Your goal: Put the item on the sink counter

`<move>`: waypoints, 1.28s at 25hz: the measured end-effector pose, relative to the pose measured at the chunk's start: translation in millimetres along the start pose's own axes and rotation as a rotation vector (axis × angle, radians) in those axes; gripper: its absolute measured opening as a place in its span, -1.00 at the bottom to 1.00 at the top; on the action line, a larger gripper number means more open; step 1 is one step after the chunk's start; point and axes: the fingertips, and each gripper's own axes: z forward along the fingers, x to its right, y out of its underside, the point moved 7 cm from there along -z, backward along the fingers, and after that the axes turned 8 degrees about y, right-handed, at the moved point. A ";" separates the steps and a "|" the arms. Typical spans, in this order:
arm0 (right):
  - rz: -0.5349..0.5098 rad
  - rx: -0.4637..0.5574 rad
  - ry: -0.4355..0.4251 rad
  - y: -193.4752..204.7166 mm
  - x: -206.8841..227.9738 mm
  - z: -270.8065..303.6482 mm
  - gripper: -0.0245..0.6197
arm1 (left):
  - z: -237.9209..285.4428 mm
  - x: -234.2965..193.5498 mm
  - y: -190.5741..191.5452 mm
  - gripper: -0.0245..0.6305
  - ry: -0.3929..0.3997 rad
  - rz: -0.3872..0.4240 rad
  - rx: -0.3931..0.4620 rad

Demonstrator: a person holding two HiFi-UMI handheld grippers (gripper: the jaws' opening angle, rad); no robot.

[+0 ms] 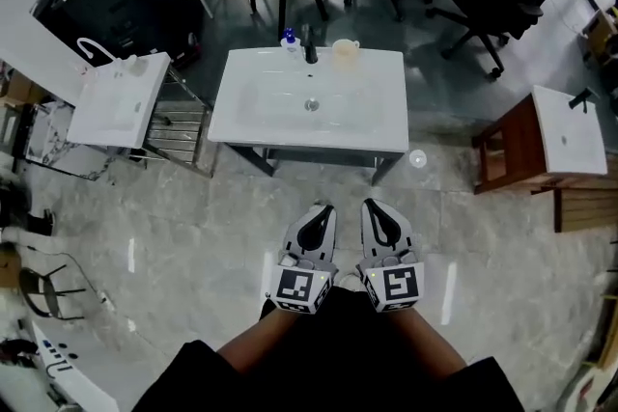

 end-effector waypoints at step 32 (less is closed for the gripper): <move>-0.043 -0.029 0.072 -46.1 -109.9 57.9 -0.83 | -47.6 -106.7 -55.7 -0.88 0.029 0.049 0.012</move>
